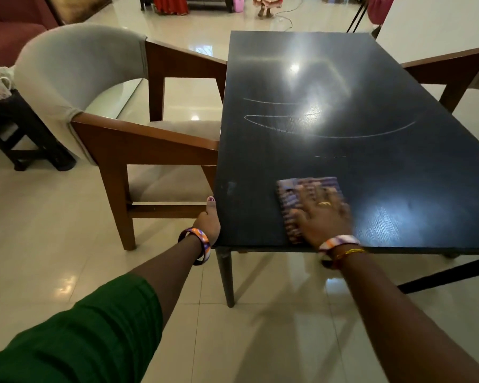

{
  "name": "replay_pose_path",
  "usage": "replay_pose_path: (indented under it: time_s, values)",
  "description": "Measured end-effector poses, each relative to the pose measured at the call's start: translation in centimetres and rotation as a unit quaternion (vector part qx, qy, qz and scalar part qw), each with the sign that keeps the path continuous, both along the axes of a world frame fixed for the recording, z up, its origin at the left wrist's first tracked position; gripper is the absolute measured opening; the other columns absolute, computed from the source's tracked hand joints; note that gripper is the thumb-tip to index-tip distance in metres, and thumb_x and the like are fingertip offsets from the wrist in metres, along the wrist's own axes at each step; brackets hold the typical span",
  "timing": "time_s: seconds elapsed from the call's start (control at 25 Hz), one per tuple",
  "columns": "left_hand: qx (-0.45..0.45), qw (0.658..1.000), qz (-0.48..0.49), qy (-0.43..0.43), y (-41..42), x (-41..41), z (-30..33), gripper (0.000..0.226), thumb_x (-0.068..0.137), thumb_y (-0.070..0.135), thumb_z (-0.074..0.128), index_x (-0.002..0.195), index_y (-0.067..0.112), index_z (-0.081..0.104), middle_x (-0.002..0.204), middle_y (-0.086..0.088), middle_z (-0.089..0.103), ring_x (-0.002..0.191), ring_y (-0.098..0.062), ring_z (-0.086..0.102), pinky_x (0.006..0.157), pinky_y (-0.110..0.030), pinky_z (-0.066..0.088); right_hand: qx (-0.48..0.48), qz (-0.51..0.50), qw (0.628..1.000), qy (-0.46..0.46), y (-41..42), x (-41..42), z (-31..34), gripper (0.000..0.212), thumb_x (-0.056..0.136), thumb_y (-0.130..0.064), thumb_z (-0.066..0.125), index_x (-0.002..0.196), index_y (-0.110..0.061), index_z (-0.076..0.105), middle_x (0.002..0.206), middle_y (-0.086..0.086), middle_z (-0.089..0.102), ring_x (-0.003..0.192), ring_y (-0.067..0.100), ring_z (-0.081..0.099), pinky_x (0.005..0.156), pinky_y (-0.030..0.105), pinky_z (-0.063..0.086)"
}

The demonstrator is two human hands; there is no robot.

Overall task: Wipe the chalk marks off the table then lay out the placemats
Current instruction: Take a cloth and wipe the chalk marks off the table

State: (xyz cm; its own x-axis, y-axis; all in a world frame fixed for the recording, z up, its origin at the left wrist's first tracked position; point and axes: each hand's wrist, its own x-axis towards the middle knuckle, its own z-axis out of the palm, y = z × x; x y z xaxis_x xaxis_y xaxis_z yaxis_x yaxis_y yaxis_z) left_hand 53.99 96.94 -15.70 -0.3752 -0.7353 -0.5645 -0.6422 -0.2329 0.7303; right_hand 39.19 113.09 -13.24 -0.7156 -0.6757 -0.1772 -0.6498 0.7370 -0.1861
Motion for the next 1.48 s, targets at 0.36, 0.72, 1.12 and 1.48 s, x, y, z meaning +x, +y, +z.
replay_pose_path:
  time_s: [0.36, 0.72, 1.12, 1.48]
  values:
    - [-0.036, 0.998, -0.040, -0.029, -0.2, 0.0, 0.3, 0.063, 0.099, 0.046, 0.012, 0.120, -0.001, 0.049, 0.085, -0.009, 0.052, 0.092, -0.025, 0.049, 0.079, -0.030, 0.035, 0.015, 0.056, 0.998, -0.018, -1.9, -3.1, 0.1, 0.055, 0.098, -0.045, 0.028, 0.148, -0.040, 0.004, 0.159, -0.008, -0.004, 0.147, 0.021, -0.004, 0.116, 0.050, 0.004]
    - [-0.287, 0.945, -0.127, -0.096, -5.3, -5.5, 2.5, 0.038, 0.098, 0.026, 0.040, 0.129, 0.003, 0.044, 0.125, -0.019, 0.051, 0.118, -0.032, 0.048, 0.092, -0.038, 0.041, 0.025, -0.007, 0.999, -0.018, -4.9, -5.3, 0.9, 0.058, 0.096, -0.047, 0.028, 0.148, -0.038, 0.003, 0.159, -0.005, -0.005, 0.146, 0.025, -0.006, 0.118, 0.046, 0.002]
    - [-0.458, 0.831, -0.303, -0.086, -2.2, -14.4, 3.0, 0.049, 0.092, 0.023, 0.050, 0.138, 0.011, 0.038, 0.154, -0.015, 0.017, 0.142, -0.032, 0.016, 0.116, -0.046, 0.016, 0.011, -0.141, 0.990, -0.029, 1.4, -13.4, 0.6, 0.056, 0.096, -0.048, 0.030, 0.147, -0.041, 0.008, 0.159, -0.008, -0.001, 0.147, 0.021, -0.003, 0.116, 0.048, 0.003]
    - [-0.480, 0.795, -0.371, -0.012, 3.7, -24.9, 2.5, 0.036, 0.090, 0.016, 0.046, 0.125, 0.011, 0.052, 0.142, -0.009, 0.038, 0.133, -0.027, 0.030, 0.108, -0.036, 0.020, 0.005, -0.112, 0.993, 0.024, 1.5, -18.6, 0.4, 0.074, 0.074, -0.061, 0.016, 0.146, -0.043, 0.016, 0.157, 0.006, 0.011, 0.142, 0.035, 0.007, 0.115, 0.049, 0.006]
